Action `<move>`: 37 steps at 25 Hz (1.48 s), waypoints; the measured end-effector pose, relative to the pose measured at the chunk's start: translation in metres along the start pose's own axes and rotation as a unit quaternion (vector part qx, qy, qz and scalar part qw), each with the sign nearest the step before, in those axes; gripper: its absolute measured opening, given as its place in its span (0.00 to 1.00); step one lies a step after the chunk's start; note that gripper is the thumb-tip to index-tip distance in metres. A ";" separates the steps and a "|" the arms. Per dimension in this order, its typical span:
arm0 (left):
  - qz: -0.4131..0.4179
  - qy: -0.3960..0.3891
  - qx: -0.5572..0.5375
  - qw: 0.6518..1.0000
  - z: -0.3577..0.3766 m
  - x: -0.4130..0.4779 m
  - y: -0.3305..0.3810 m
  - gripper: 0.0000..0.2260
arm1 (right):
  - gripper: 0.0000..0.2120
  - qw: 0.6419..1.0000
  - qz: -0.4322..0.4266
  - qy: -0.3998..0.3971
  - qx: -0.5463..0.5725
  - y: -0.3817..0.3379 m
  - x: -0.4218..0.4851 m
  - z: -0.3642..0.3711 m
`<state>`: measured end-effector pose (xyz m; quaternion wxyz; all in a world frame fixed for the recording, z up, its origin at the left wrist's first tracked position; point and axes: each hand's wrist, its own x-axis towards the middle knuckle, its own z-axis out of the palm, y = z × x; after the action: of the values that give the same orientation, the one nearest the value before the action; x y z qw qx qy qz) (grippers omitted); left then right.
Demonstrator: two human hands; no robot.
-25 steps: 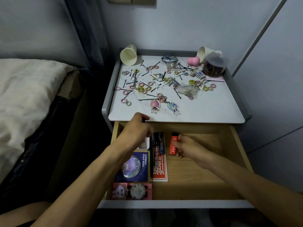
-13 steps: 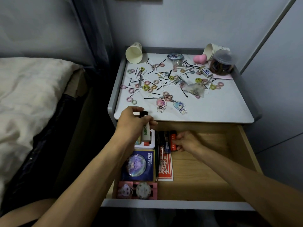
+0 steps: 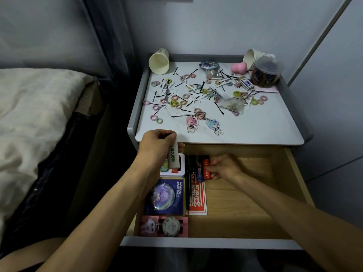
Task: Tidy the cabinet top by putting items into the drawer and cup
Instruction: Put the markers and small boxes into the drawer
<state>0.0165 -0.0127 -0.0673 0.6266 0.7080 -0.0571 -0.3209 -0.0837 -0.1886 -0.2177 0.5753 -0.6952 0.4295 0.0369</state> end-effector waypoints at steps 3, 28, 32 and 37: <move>-0.007 -0.005 0.002 1.000 0.001 0.000 0.000 0.08 | 0.09 1.000 0.000 0.007 0.005 0.000 -0.001 0.000; 0.021 -0.079 0.139 0.987 0.001 -0.005 -0.020 0.05 | 0.07 0.982 -0.118 -0.124 0.082 -0.052 -0.110 0.000; 0.093 0.081 0.575 0.809 -0.030 -0.003 -0.034 0.18 | 0.07 0.994 -0.020 -0.057 0.089 -0.020 -0.090 -0.025; 0.045 0.031 0.650 0.758 -0.024 0.001 -0.046 0.20 | 0.17 0.999 0.039 0.007 0.009 0.001 -0.038 -0.031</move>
<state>0.0153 0.0169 -0.1099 0.0311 0.9512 -0.2641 -0.1564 -0.1223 -0.1936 -0.1872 0.5769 -0.6727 0.4606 0.0503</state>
